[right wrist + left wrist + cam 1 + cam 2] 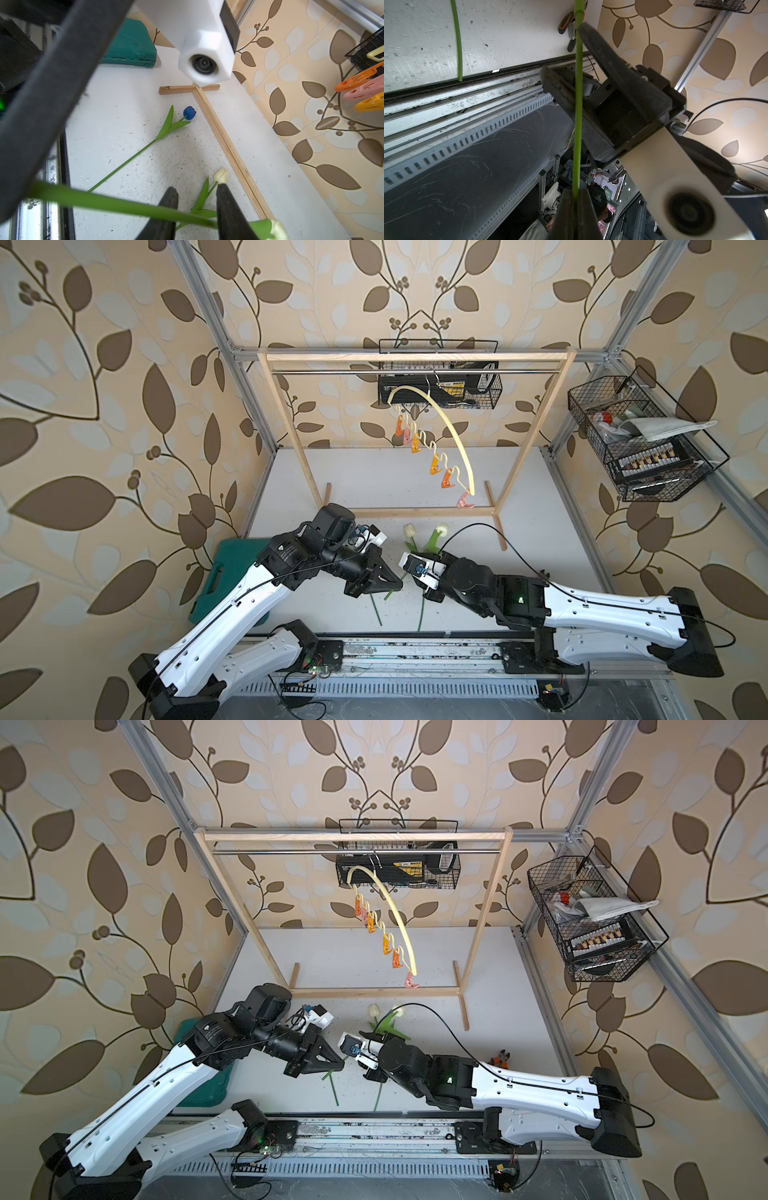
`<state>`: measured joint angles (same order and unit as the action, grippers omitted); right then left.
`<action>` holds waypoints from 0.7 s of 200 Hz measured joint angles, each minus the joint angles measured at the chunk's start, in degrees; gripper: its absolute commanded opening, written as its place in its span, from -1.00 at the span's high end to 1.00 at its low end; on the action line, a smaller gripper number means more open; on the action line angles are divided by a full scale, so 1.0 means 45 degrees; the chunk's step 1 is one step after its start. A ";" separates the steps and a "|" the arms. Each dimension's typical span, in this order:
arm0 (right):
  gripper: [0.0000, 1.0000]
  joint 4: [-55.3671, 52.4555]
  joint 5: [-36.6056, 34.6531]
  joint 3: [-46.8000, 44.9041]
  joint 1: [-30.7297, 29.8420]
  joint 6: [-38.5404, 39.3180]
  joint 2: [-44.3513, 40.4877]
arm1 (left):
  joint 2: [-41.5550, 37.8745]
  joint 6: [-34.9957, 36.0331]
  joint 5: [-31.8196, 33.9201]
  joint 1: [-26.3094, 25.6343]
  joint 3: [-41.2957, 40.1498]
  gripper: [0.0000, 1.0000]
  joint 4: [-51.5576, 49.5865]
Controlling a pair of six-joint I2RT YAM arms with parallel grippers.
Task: Dry the flowers on a clothes hanger
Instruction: Pick up the flower at the center of the board.
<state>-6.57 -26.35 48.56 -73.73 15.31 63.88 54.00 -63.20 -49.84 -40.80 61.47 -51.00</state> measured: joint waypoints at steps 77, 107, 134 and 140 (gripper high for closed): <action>0.16 0.0219 -0.0194 -0.0083 0.0010 0.0277 -0.0015 | -0.0010 -0.0034 0.0024 0.0000 0.0000 1.00 0.0015; 0.15 0.0374 -0.0243 -0.0185 0.0146 0.0335 -0.0073 | 0.0000 -0.0034 0.0053 0.0000 0.0005 1.00 0.0015; 0.19 0.0379 -0.0243 -0.0316 0.0340 0.0325 -0.0121 | 0.0000 -0.0034 0.0053 0.0000 0.0005 1.00 0.0015; 0.20 0.0379 -0.0243 -0.0325 0.0364 0.0325 -0.0121 | 0.0000 -0.0034 0.0053 0.0000 0.0005 1.00 0.0015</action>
<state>-4.86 -27.44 47.09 -72.10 16.78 63.33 54.00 -63.35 -49.60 -40.80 61.49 -50.94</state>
